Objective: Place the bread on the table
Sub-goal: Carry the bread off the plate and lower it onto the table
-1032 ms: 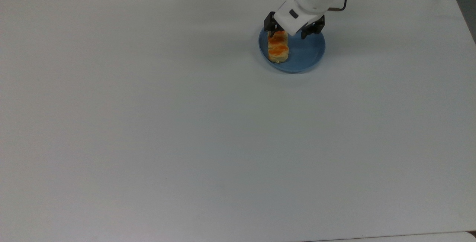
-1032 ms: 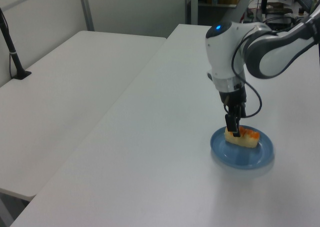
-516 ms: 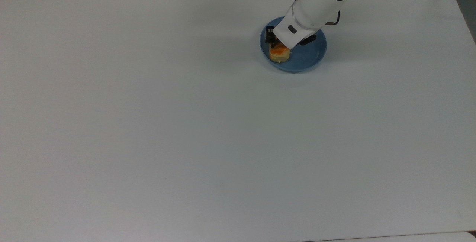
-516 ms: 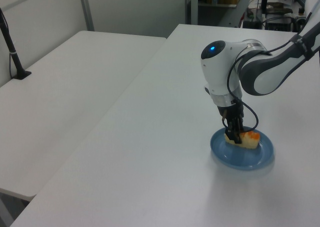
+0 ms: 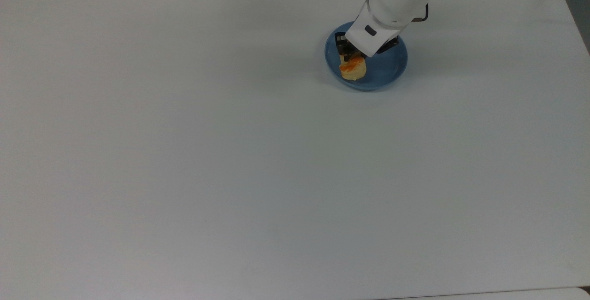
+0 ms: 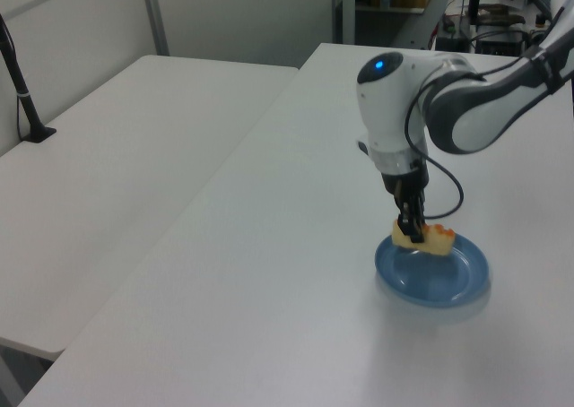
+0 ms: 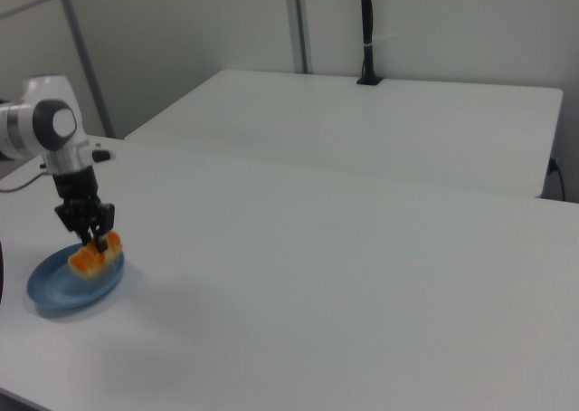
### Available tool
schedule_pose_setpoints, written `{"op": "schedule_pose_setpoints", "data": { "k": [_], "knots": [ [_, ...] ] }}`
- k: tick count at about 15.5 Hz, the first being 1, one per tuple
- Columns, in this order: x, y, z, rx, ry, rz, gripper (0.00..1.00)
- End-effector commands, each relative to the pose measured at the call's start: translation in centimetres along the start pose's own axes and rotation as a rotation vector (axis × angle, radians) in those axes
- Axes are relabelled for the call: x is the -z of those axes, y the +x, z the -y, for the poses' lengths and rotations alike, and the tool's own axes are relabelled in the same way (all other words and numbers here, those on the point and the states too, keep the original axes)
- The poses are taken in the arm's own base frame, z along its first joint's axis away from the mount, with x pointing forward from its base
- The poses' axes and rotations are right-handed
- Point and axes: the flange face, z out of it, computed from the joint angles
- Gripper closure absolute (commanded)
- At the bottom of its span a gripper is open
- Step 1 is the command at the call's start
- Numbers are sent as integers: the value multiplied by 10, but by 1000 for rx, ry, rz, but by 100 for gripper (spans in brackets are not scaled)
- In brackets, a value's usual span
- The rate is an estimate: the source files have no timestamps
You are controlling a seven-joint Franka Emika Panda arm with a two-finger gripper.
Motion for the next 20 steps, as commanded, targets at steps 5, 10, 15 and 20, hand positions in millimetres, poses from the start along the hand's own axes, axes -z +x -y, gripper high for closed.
{"op": "schedule_pose_setpoints", "data": {
  "k": [5, 10, 15, 20],
  "knots": [
    [59, 74, -15, -60, 77, -126, 64],
    [25, 116, 9, -67, 46, -246, 60],
    [2, 135, 15, -77, 6, -267, 0],
    [61, 119, -9, -120, 49, -316, 0]
  ]
}}
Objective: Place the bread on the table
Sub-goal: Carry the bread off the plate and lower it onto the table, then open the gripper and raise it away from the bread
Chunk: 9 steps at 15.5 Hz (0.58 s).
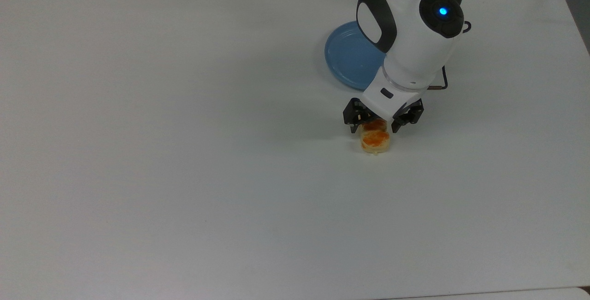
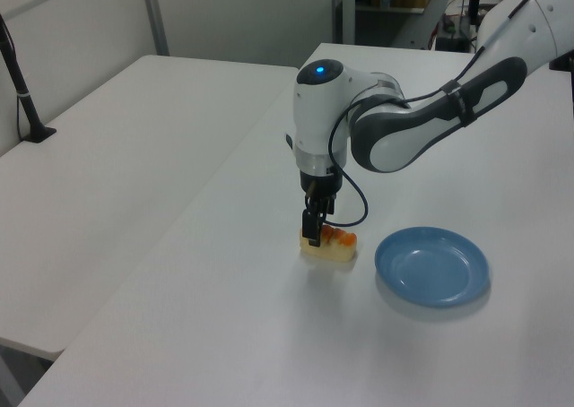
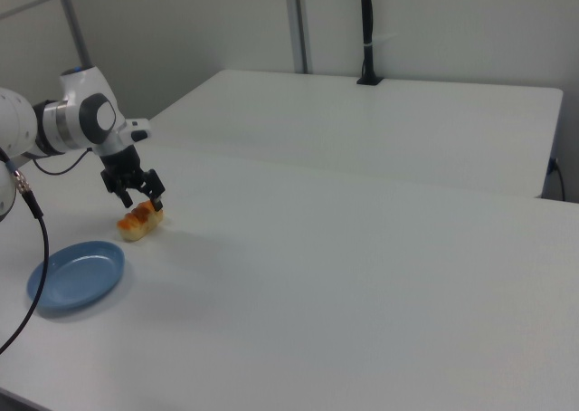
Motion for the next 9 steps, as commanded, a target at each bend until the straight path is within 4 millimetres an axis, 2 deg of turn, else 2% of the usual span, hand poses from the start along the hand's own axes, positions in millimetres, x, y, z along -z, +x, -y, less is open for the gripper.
{"op": "schedule_pose_setpoints", "data": {
  "k": [1, 2, 6, 9],
  "knots": [
    [79, -4, -27, -56, 12, -40, 0],
    [96, -12, -36, -66, -3, -6, 0],
    [161, -55, -100, -100, -43, 98, 0],
    [203, -97, -145, -41, -27, 119, 0]
  ]
}}
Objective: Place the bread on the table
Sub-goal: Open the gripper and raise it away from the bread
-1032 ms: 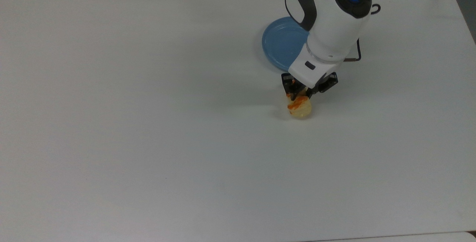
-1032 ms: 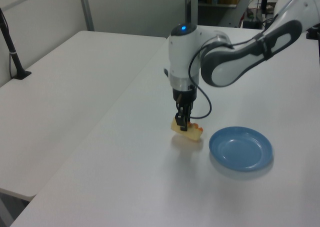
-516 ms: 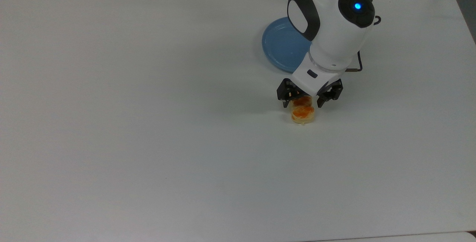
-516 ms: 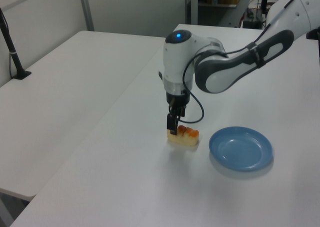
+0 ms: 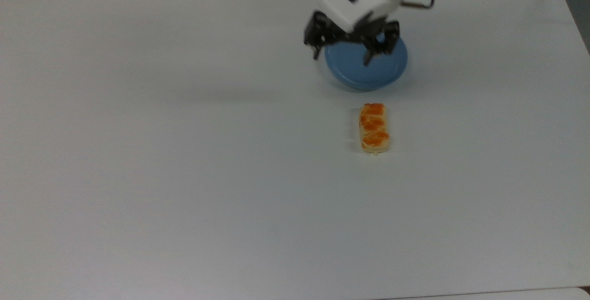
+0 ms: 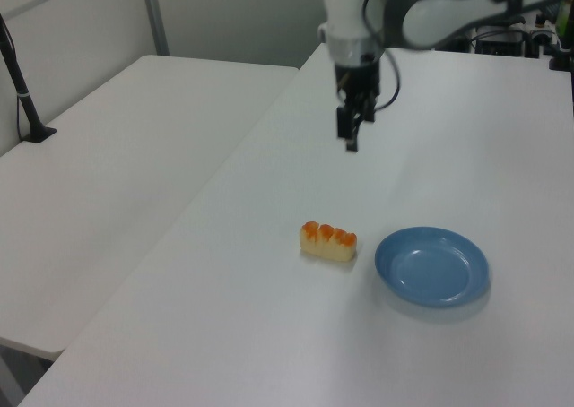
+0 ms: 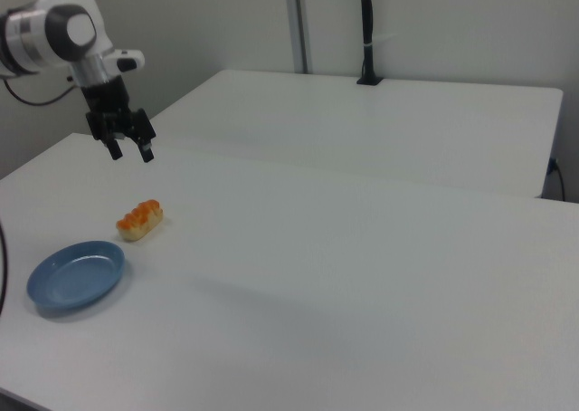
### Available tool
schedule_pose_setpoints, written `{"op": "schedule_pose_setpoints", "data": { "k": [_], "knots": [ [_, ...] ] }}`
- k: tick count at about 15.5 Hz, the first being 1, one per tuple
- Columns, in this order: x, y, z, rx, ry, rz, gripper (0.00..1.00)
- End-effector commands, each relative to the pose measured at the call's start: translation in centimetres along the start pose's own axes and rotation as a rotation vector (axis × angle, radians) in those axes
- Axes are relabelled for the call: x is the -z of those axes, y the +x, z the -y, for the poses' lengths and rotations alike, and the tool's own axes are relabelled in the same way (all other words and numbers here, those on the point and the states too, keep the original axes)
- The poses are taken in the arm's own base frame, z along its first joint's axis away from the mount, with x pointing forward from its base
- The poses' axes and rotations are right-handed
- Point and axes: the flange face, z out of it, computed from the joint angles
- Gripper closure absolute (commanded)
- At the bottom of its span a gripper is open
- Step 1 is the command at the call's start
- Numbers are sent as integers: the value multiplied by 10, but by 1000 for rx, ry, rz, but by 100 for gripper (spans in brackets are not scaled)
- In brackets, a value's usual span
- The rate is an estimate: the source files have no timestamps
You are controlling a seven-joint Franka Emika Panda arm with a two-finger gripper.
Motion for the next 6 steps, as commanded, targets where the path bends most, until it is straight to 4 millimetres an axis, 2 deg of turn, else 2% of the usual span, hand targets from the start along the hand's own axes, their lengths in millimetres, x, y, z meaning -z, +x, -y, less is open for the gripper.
{"op": "schedule_pose_setpoints", "data": {
  "k": [1, 4, 6],
  "knots": [
    [33, -63, -64, 45, 40, 35, 0],
    [55, -83, -120, 34, 93, 48, 0],
    [62, -89, -144, 0, 95, 57, 0]
  ]
}}
